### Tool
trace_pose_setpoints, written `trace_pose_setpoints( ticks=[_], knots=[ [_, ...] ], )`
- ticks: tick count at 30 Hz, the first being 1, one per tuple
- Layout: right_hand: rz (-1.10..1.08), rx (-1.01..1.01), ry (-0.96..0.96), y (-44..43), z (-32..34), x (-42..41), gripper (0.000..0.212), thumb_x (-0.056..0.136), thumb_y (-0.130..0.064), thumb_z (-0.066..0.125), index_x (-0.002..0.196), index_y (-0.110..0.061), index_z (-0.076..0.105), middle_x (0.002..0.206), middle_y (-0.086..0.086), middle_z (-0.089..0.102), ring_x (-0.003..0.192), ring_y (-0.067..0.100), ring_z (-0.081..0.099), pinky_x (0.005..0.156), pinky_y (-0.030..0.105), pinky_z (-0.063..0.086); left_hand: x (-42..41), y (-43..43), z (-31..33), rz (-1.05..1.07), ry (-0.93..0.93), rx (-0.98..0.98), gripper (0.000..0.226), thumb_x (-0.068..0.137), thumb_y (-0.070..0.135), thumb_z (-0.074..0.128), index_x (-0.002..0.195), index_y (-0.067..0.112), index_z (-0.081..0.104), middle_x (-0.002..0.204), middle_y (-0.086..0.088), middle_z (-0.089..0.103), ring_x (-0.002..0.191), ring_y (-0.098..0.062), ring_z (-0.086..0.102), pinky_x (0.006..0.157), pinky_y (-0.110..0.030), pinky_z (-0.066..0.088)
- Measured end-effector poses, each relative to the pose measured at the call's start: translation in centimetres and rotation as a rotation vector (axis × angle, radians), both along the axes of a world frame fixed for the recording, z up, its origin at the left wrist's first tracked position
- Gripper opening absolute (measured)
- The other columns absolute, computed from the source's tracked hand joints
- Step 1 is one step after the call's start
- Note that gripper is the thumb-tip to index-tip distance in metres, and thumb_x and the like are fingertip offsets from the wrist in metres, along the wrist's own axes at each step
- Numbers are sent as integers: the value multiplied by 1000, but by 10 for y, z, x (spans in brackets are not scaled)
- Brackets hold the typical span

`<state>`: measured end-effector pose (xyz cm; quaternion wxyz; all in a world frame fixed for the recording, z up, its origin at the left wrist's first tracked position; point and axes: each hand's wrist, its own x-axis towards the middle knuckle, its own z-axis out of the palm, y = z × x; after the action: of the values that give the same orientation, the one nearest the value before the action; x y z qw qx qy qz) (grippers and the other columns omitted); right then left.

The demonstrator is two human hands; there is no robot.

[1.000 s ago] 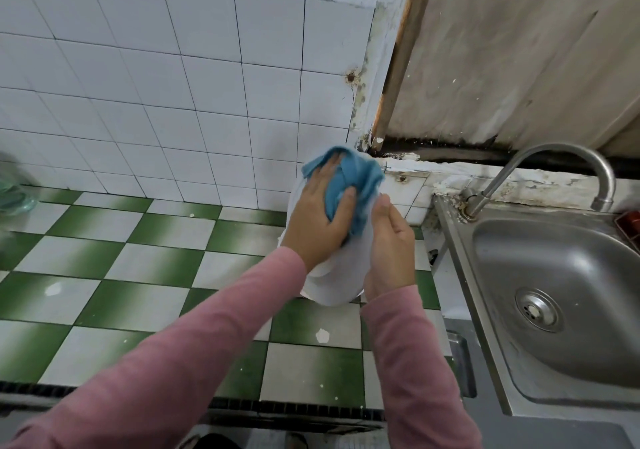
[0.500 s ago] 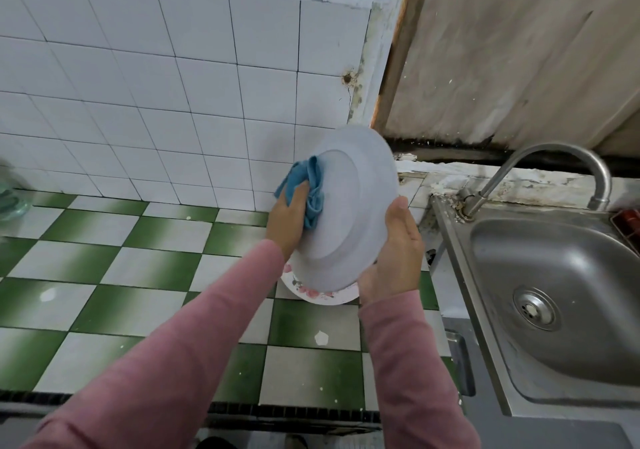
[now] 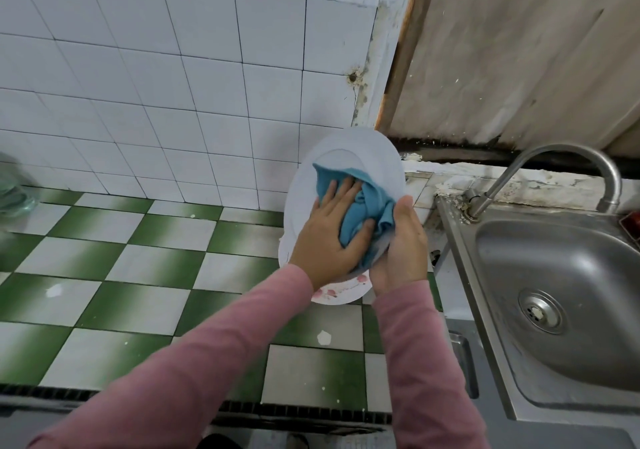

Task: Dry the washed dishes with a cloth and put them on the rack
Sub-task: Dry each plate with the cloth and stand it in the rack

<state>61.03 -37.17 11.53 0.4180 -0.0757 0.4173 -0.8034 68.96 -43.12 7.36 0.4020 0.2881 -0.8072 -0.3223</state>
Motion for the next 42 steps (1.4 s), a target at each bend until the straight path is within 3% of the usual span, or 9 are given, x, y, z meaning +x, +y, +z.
trace_pose_setpoints(
  ticks=[3,9,14,19,22,26,29,31,42],
  knots=[
    [50,30,66,2,-1,0,33,105,-26,43,117,-5,66,118,19,69,113,32,65,103,49,49,-7,-5,13,84,-10,145,63,95,49,42,151,33,17,161,4,23,151,-19,11,122,-46,20],
    [76,64,194,11,-2,-8,27,104,-23,47,101,-14,73,111,15,72,113,36,65,100,49,51,-6,-13,23,68,-83,94,64,96,47,42,153,26,26,161,7,23,151,-19,10,122,-36,12],
    [80,101,208,20,2,-4,28,103,-25,49,94,-14,73,99,10,75,98,32,68,90,46,57,0,-35,24,165,72,475,44,102,45,42,142,26,45,134,-3,57,124,-22,53,103,-33,42],
    [-79,49,36,15,3,-4,20,101,-25,55,102,-16,73,110,6,75,111,29,67,98,47,53,17,-41,-15,210,142,718,32,95,53,49,121,34,55,119,3,63,113,-19,59,99,-32,47],
    [-152,58,-30,12,-2,-4,19,100,-30,57,103,-19,72,115,4,73,113,26,66,103,47,50,21,-16,-34,197,178,669,32,99,42,51,127,27,53,121,5,62,110,-12,61,89,-15,50],
    [-134,49,-127,6,-12,-4,38,98,-42,55,123,-14,66,120,11,71,112,35,65,100,57,49,28,5,-48,125,40,376,58,88,58,48,141,36,40,149,-2,47,137,-22,44,111,-46,41],
    [-70,76,-168,2,-13,1,48,97,-43,55,127,-6,62,117,19,70,106,37,68,95,55,54,23,15,-35,-13,-81,-19,63,92,47,49,146,19,41,150,-1,43,143,-22,35,116,-45,33],
    [7,126,-139,1,-13,4,50,97,-43,55,127,-3,62,117,21,69,105,34,69,94,49,55,16,13,-25,-57,-96,-142,63,93,43,50,148,15,40,153,3,37,147,-21,27,120,-45,27],
    [205,71,-49,13,-7,-12,39,102,-31,45,118,0,64,122,25,66,116,38,63,103,54,48,8,-11,-1,-28,-194,-39,66,91,56,39,150,33,23,162,6,18,152,-20,4,124,-42,8]
  ],
)
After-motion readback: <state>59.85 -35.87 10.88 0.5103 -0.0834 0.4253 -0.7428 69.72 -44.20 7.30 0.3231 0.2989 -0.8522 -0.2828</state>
